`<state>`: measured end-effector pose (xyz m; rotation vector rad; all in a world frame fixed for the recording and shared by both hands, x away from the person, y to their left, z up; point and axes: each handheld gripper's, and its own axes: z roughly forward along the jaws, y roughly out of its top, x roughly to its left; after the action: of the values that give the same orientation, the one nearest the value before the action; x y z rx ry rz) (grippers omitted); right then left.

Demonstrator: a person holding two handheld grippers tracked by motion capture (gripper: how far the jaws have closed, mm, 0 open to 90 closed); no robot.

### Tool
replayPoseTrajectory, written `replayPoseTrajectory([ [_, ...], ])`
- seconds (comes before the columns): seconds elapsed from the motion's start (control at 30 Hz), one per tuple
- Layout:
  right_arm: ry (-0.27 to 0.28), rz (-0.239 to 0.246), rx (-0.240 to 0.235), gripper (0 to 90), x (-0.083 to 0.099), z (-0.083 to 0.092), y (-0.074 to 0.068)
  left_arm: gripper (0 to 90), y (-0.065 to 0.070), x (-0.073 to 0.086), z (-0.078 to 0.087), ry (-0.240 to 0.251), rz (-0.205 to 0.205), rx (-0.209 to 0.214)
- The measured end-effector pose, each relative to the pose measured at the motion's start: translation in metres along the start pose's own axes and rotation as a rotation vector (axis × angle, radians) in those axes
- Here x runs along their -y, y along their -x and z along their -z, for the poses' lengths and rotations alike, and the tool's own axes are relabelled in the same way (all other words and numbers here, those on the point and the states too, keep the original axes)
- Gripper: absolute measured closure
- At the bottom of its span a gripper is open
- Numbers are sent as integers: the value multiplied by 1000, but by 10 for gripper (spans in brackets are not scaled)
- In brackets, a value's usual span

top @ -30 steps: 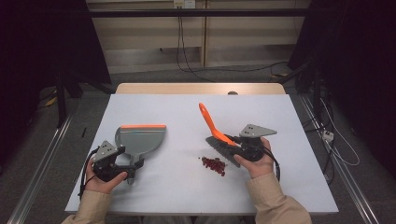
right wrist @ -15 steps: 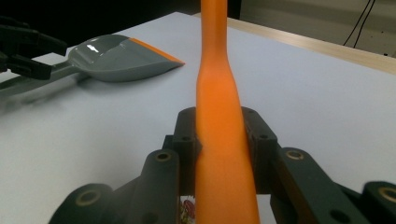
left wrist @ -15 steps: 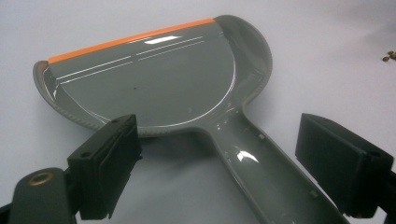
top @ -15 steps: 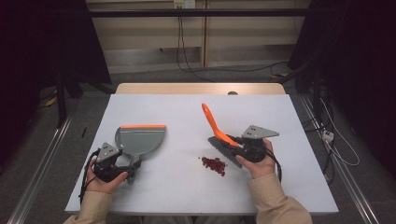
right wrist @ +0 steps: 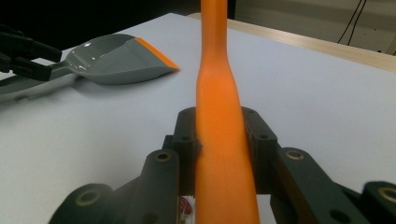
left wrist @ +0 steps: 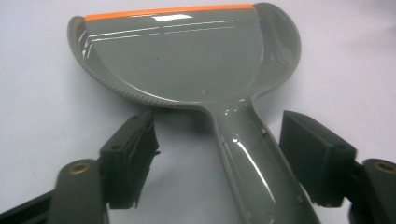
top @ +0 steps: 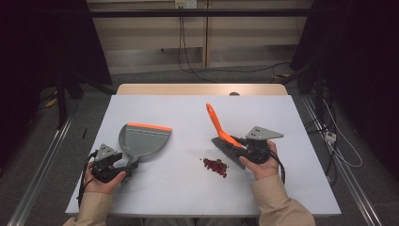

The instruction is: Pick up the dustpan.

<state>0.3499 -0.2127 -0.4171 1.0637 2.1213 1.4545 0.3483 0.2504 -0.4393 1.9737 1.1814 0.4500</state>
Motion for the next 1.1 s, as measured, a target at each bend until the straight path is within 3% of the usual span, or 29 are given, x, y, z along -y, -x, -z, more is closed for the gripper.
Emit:
replayPoseTrajectory([
  [0.13, -1, 1, 4, 714, 0, 0, 0, 449, -4, -6, -6, -37, -18, 15],
  [0.33, -1, 3, 10, 714, 0, 1, 1, 453, -4, -14, -20, -98, -30, 30],
  [0.4, 1, 0, 13, 714, 0, 2, 2, 476, -4, -14, -25, -124, -24, 39],
  [0.5, 5, -1, 14, 714, 0, 3, 3, 520, -2, -16, -29, -156, -47, 28],
  [0.57, 4, 2, 16, 714, 1, 4, 4, 630, -1, -17, -30, -156, -75, 8],
  [0.8, 6, -1, 14, 714, 1, 5, 4, 637, -1, -19, -23, -142, -100, 34],
  [1.1, 11, -12, 25, 714, 1, 6, 4, 637, 4, -25, -3, -132, -168, 137],
])
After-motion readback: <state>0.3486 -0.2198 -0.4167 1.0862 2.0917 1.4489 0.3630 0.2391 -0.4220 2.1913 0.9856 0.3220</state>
